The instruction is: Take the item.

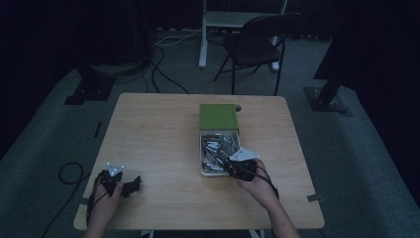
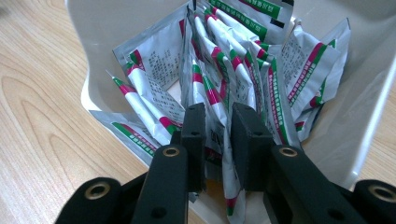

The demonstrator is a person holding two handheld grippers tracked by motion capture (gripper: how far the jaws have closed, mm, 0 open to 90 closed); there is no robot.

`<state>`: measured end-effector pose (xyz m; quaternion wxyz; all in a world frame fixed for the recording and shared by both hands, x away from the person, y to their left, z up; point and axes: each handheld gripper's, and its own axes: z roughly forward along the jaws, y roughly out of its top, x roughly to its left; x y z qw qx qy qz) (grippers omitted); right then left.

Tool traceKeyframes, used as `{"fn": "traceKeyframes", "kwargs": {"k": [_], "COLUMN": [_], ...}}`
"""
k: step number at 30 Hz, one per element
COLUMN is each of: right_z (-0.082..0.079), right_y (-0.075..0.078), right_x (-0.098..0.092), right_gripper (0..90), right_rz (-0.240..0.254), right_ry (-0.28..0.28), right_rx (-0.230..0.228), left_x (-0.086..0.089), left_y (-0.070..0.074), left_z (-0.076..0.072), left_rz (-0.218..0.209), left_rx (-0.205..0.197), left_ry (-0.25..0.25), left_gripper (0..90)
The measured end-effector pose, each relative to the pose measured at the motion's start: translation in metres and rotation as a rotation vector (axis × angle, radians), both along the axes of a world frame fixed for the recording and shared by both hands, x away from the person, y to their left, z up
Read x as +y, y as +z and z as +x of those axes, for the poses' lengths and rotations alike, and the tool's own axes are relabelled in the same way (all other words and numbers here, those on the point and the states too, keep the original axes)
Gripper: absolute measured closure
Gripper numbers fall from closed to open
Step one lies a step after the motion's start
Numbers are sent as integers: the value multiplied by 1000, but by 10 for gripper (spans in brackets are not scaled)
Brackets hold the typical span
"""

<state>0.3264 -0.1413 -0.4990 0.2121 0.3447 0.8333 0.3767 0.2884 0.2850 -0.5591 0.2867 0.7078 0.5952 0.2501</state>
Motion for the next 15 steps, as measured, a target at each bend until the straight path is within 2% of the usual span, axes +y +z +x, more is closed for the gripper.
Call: {"fn": "traceKeyframes", "kwargs": {"k": [6,7,8,9,12,15], "right_z": [0,0,0,0,0,0], "right_y": [-2,-2,-2,0,3,10], "right_x": [4,4,4,3,3,1], "right_gripper": [768,834,834,858,865,867], "right_rz": [-14,-11,-11,-31,-33,-13], "right_ry": [1,-5,-5,-10,-11,-19], "right_rx": [0,6,6,-3,-6,-13], "left_x": [0,0,0,0,0,0], "left_y": [0,0,0,0,0,0], "left_z": [0,0,0,0,0,0], "left_rz": [0,0,0,-1,0,0], "left_rx": [-1,0,0,0,0,0], "left_ry": [0,0,0,0,0,0], "left_gripper": [80,80,80,81,80,80]}}
